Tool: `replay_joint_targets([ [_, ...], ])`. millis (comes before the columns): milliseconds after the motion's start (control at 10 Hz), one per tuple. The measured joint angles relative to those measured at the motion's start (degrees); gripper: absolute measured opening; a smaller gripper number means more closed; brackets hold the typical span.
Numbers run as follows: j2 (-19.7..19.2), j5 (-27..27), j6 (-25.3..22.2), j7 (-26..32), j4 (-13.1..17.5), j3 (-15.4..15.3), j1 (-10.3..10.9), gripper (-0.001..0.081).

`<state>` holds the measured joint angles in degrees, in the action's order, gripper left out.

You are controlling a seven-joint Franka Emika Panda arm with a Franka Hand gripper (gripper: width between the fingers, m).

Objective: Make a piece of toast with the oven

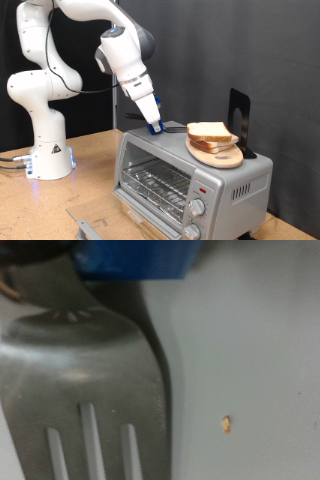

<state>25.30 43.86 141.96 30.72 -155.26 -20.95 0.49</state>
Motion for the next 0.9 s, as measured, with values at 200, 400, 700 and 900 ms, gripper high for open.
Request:
replay_joint_targets([
  [200, 0.0, 0.3, 0.0, 0.0, 0.0, -0.2, 0.0, 0.0417],
  [400, 0.0, 0.4, 0.0, -0.7, 0.0, -0.5, 0.0, 0.0346],
  [700, 0.0, 1.1, -1.2, -3.3, 0.3, -0.7, 0.0, 0.0336],
  [900, 0.8, 2.5, -4.5, -4.2, 1.3, -0.2, 0.0, 0.0334],
])
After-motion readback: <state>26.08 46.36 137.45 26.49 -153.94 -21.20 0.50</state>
